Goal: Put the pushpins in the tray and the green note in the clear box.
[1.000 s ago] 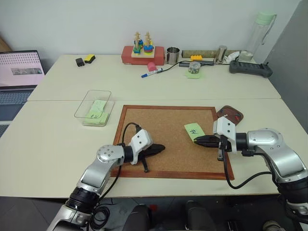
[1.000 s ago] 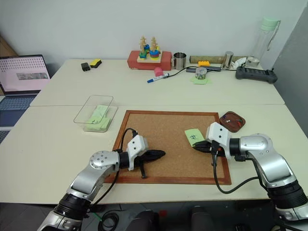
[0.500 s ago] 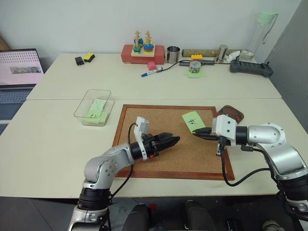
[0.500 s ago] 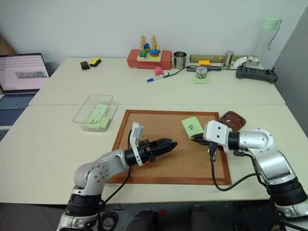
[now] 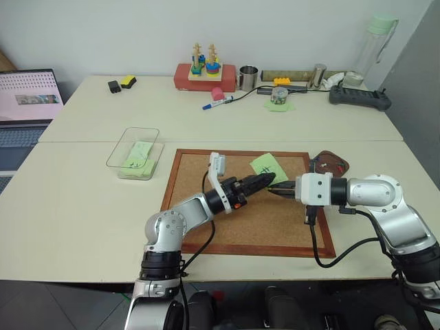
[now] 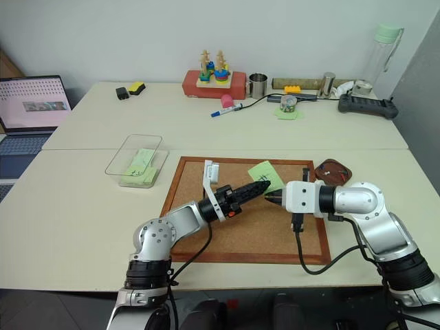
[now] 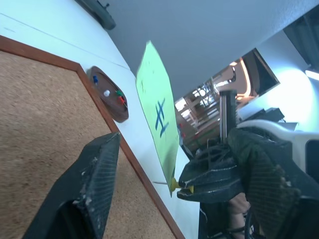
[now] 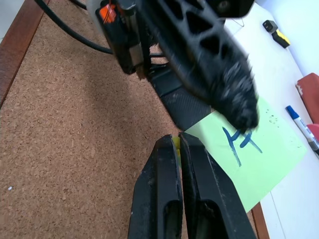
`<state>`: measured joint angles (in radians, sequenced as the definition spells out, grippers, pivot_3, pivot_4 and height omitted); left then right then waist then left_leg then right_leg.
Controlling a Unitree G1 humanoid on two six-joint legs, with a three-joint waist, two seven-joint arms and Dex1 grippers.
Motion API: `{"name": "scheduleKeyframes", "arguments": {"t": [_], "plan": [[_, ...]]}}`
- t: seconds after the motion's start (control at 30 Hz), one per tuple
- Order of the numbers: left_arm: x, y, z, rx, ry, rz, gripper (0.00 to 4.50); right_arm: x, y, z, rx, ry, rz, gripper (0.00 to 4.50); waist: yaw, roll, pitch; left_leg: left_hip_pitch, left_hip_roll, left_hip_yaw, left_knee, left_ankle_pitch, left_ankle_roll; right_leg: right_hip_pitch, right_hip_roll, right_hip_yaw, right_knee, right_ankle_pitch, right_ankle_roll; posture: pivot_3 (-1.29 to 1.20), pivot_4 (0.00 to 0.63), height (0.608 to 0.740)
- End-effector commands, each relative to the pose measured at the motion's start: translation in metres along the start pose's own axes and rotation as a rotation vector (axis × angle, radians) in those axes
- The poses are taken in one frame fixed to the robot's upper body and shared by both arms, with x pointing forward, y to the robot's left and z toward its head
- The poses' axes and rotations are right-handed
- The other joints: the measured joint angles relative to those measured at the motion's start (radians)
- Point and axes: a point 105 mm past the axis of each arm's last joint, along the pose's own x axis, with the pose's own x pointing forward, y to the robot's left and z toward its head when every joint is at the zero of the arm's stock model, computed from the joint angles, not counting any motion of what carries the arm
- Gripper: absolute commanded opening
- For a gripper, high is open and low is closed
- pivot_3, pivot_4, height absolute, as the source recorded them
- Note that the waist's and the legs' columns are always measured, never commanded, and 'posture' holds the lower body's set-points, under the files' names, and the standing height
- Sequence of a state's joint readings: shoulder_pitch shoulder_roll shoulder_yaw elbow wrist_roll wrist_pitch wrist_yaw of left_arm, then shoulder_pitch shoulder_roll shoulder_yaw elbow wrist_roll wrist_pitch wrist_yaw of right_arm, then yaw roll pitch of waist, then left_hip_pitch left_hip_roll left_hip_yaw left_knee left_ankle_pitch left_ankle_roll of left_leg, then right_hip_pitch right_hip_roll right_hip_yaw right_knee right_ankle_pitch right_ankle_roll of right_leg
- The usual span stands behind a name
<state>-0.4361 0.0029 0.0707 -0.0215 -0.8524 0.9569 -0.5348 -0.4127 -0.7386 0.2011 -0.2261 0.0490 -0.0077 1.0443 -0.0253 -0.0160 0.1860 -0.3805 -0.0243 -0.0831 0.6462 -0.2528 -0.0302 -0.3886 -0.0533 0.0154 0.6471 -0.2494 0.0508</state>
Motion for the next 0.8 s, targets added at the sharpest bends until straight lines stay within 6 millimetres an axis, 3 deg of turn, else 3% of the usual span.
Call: {"name": "scheduleKeyframes", "arguments": {"t": [0.03,0.47,0.8], "plan": [[0.005,-0.002,0.004,0.019,-0.023,-0.01,2.65,0.001,-0.005,0.014,-0.074,-0.031,-0.007,0.0,0.0,0.0,0.0,0.0,0.0,0.0,0.0,0.0,0.0,0.0,0.0,0.0,0.0,0.0,0.0,0.0,0.15,0.74],[0.004,0.002,0.012,-0.007,-0.099,0.013,0.15,0.001,-0.005,0.017,-0.094,-0.041,-0.003,0.0,0.0,0.0,0.0,0.0,0.0,0.0,0.0,0.0,0.0,0.0,0.0,0.0,0.0,0.0,0.0,0.0,0.15,0.74],[0.007,0.011,0.005,0.005,-0.077,0.064,0.07,-0.006,-0.013,0.024,-0.125,-0.061,-0.071,0.0,0.0,0.0,0.0,0.0,0.0,0.0,0.0,0.0,0.0,0.0,0.0,0.0,0.0,0.0,0.0,0.0,0.15,0.74]]}}
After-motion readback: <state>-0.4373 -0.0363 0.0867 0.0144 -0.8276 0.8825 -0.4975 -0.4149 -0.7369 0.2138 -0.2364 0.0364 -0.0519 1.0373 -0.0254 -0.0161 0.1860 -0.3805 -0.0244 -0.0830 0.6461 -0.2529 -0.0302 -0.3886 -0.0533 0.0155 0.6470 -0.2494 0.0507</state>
